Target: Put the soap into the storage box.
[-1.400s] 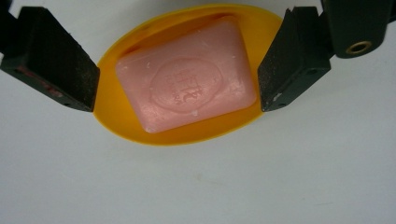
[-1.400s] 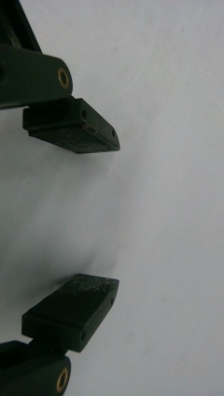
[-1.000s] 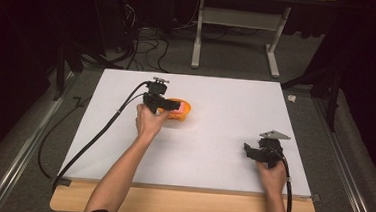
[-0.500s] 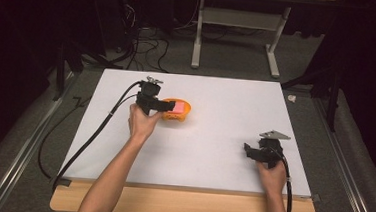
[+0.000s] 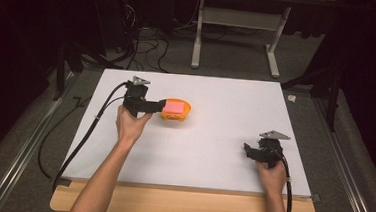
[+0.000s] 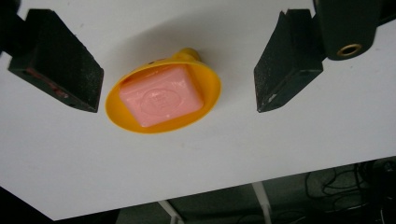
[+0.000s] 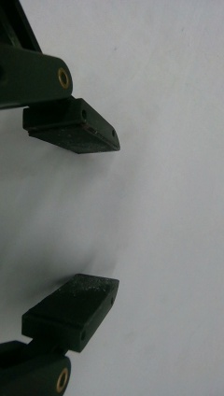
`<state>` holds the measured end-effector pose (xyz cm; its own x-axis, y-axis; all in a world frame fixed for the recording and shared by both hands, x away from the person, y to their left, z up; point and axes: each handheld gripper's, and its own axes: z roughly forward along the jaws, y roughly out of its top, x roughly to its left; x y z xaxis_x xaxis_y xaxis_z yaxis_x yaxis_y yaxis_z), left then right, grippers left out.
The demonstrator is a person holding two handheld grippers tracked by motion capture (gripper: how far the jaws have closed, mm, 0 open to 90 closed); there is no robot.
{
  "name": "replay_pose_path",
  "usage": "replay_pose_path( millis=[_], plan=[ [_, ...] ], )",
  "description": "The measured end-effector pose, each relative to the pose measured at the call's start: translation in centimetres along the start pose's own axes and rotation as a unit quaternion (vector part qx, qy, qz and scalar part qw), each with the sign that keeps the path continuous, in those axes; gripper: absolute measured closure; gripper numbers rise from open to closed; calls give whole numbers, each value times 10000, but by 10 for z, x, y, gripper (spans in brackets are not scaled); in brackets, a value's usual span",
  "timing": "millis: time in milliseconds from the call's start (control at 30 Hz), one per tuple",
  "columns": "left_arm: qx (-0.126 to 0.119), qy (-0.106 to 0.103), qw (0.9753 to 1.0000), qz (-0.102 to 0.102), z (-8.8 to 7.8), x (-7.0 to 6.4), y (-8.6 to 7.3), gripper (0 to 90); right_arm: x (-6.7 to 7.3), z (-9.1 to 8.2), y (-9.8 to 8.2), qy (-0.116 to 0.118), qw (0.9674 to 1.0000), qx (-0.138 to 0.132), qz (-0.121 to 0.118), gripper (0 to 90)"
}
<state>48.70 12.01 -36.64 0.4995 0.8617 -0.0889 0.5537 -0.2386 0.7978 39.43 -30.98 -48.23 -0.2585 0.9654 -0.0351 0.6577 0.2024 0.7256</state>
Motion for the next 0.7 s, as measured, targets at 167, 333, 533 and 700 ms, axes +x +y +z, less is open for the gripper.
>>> replay_pose_path(
  millis=[167,333,533,700],
  plan=[
    [-50,18,10000,-30,-8,5,-5,165,0,0,0,-2,10000,-2,-1,291],
    [-172,46,9998,-99,-21,13,-12,166,0,0,0,-5,10000,-4,-5,291],
    [-252,56,9996,-119,-31,17,-18,168,0,0,0,-8,10000,-6,-7,291],
    [-246,54,9996,-107,-38,21,-27,173,0,0,0,-9,10000,-6,-14,292]
  ],
)
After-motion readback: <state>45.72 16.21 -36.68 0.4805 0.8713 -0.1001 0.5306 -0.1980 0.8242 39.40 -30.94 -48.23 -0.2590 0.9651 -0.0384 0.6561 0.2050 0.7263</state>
